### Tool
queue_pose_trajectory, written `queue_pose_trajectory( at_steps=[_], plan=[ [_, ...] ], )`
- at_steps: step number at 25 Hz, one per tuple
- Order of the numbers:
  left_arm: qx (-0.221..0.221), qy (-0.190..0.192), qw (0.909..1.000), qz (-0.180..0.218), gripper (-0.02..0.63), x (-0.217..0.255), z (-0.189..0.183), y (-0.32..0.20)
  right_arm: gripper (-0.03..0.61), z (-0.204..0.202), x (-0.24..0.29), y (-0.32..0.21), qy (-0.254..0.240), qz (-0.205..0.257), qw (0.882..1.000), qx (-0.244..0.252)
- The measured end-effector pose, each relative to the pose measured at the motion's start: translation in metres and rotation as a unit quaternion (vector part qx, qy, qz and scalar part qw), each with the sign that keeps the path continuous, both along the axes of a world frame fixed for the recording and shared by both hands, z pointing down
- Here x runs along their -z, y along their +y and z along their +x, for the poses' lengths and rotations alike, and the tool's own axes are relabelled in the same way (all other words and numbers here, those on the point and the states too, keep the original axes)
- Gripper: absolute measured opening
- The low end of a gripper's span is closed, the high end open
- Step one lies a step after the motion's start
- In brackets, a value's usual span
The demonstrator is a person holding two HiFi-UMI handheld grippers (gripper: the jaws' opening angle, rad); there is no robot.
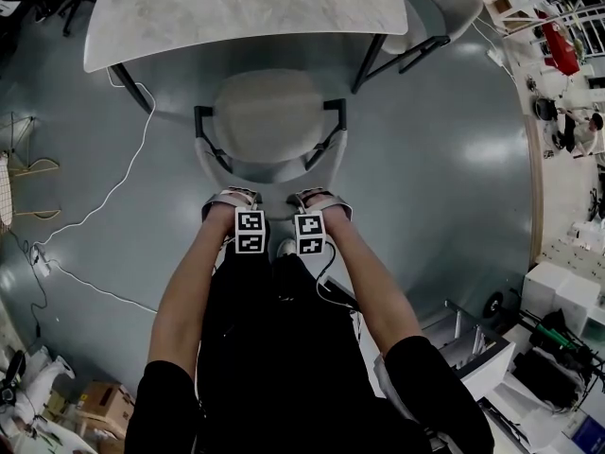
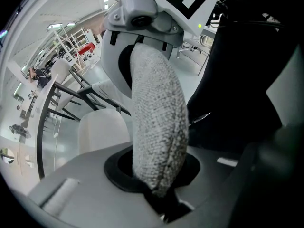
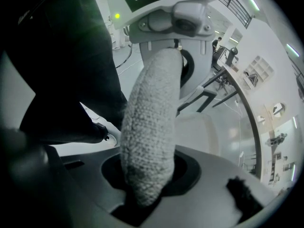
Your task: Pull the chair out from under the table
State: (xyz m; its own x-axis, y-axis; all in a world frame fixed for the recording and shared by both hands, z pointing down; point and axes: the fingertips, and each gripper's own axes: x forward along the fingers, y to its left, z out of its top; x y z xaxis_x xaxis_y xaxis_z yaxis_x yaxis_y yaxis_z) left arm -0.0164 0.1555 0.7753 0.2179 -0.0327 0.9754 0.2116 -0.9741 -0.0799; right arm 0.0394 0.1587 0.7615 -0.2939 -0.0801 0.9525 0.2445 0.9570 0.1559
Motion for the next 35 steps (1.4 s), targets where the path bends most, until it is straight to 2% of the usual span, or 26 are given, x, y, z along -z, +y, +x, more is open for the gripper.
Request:
queue_pose_trajectory(
  at_steps=[26,35],
  plan=[
    [0.023,-0.006,0.9997,-0.008,0.072,0.000,0.007,0.039,0.103,0.008,0.000,0.037,-0.001,-0.002,1.000,0.016],
    [0.013,-0.008,0.9998,-0.010,0.072,0.000,0.004,0.056,0.103,0.005,0.000,0.055,-0.001,-0.003,1.000,0.005]
  ],
)
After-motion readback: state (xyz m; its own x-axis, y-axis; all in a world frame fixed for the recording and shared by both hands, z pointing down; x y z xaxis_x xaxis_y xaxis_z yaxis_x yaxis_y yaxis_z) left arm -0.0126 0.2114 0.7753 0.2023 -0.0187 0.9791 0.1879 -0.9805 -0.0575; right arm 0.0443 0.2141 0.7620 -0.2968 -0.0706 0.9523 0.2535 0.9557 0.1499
